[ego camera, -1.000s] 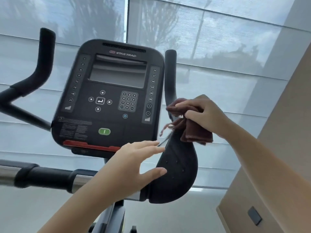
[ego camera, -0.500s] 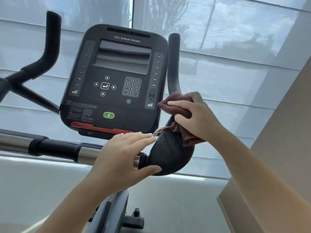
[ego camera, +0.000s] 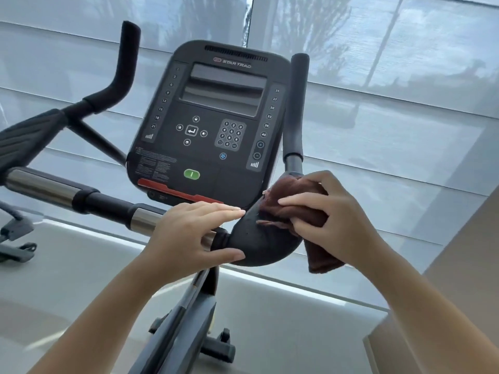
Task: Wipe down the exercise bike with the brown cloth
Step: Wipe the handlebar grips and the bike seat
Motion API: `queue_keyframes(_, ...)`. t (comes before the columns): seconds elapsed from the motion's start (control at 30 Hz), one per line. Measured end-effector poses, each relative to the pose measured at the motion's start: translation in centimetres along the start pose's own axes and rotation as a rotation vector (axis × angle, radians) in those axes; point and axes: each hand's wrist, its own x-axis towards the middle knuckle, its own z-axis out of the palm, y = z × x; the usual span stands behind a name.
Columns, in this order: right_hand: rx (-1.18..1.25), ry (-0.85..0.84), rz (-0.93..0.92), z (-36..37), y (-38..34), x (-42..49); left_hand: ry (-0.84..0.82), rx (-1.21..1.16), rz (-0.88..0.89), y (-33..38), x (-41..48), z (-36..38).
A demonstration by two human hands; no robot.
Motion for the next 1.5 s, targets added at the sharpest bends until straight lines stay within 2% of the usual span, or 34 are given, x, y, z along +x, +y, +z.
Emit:
queue_keyframes(0.1, -0.013, 0.092, -0.012, -0.3, 0.8, 2.4, 0.020, 0.004, -0.033, 0.3, 0.1, 0.0)
queue_keyframes(0.2, -0.088, -0.079, 0.014, 1.3, 0.7, 3.5, 0.045, 0.016, -0.042, 0.4, 0.1, 0.1)
queue_keyframes(0.33, -0.159, 0.016, 0.136, 2.7, 0.7, 4.4, 0.076, 0.032, -0.054, 0.4, 0.0, 0.5)
queue_keyframes(0.43, -0.302, 0.000, 0.197, 3.4, 0.5, 5.4, 0.077, 0.033, -0.079, 0.5, 0.0, 0.6)
queue_keyframes(0.57, -0.316, -0.109, 0.121, 3.0, 0.9, 7.0, 0.045, 0.058, -0.091, 0.8, -0.1, 0.4)
queue_keyframes(0.67, -0.105, -0.151, -0.027, 1.3, 1.9, 6.4, 0.022, 0.043, -0.082, 0.9, -0.1, 0.2)
queue_keyframes(0.73, -0.008, -0.134, -0.056, 0.8, 2.2, 5.3, 0.029, 0.040, -0.072, 0.8, -0.2, 0.2)
queue_keyframes(0.8, -0.017, -0.082, -0.003, 1.5, 1.8, 4.8, 0.034, 0.043, -0.053, 0.8, -0.2, 0.3)
queue_keyframes(0.87, -0.098, -0.002, 0.103, 2.6, 0.9, 5.3, 0.046, 0.045, -0.024, 0.8, -0.2, 0.3)
queue_keyframes(1.0, -0.259, -0.009, 0.186, 3.1, -0.1, 5.9, 0.064, 0.085, 0.027, 0.7, -0.9, 0.2)
queue_keyframes(1.07, -0.219, 0.025, 0.162, 2.9, -0.5, 4.9, 0.073, 0.078, 0.037, 0.5, -1.2, 0.2)
queue_keyframes(1.2, -0.187, 0.195, 0.035, 4.3, -3.1, -0.5, 0.098, 0.038, 0.042, 0.2, -1.3, 0.3)
queue_keyframes(1.3, -0.205, 0.173, -0.038, 4.2, -3.3, -1.6, 0.088, 0.008, 0.055, -0.3, -1.4, 0.4)
queue_keyframes(1.4, -0.266, 0.165, 0.145, 2.6, -1.4, 3.6, 0.075, -0.015, 0.047, -0.5, -1.5, 0.5)
queue_keyframes(1.5, -0.195, 0.158, 0.274, 2.4, -1.1, 5.0, 0.095, -0.045, 0.044, -0.6, -1.5, 0.7)
